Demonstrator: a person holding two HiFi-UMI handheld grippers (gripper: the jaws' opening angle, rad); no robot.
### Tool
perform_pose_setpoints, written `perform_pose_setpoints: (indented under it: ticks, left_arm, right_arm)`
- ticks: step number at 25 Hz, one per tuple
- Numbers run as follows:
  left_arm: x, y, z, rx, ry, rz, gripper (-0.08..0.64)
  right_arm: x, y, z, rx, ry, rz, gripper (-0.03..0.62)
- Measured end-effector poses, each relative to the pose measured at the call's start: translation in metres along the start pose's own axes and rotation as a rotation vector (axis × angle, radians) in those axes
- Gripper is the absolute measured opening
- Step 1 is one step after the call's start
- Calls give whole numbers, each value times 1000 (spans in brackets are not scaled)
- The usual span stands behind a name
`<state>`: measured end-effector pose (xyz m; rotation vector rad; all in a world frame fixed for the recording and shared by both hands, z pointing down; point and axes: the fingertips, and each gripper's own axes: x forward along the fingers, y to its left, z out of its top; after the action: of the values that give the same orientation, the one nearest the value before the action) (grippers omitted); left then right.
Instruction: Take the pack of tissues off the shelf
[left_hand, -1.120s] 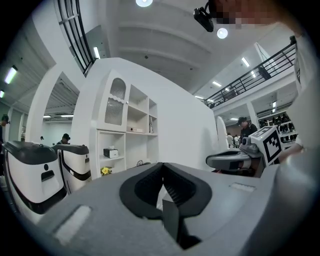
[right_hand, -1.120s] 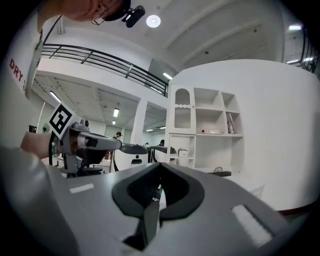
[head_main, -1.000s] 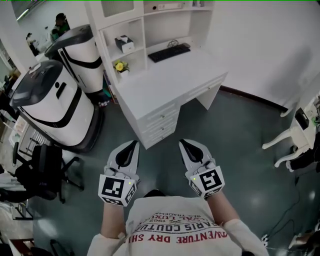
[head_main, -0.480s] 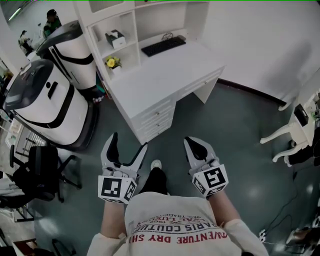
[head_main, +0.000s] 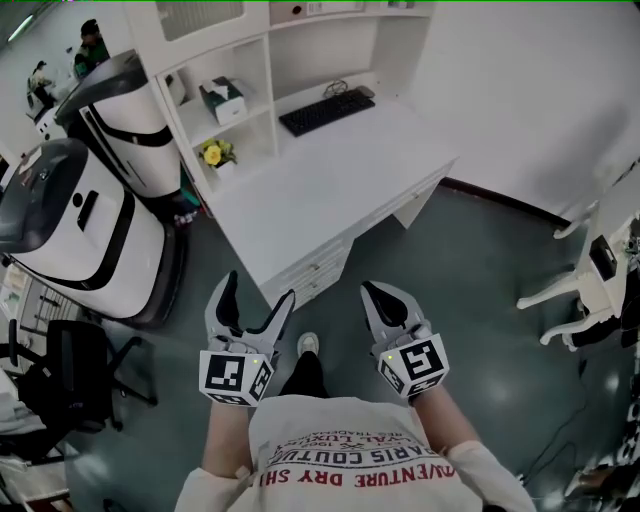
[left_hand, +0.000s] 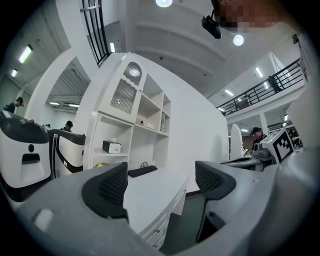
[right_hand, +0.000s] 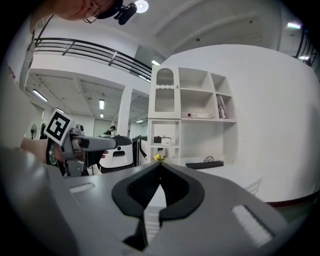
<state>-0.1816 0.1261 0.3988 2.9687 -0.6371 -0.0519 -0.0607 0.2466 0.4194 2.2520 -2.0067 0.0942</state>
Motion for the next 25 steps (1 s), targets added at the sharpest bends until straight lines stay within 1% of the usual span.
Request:
perform_pose_setpoints:
  ticks: [4, 8, 14, 20, 22, 25]
  left_arm:
    - [61, 47, 8, 0, 6, -5, 426]
    - [114, 95, 19, -8, -3, 14, 426]
    - [170, 153, 22, -9, 5, 55, 426]
    - [193, 191, 18, -17, 30, 119, 425]
    - [200, 202, 20, -11, 34, 154, 425]
    - [208, 218, 22, -5, 31, 227, 425]
  right_arm:
    - [70, -30, 15, -8, 13, -4, 0]
    - [135, -60, 26, -3, 22, -10, 0]
    - [219, -89, 35, -3, 25, 5, 0]
    - [280, -94, 36, -2, 46, 81, 0]
    - [300, -95, 39, -5, 45, 115, 0]
    - [327, -95, 42, -22, 38, 188, 0]
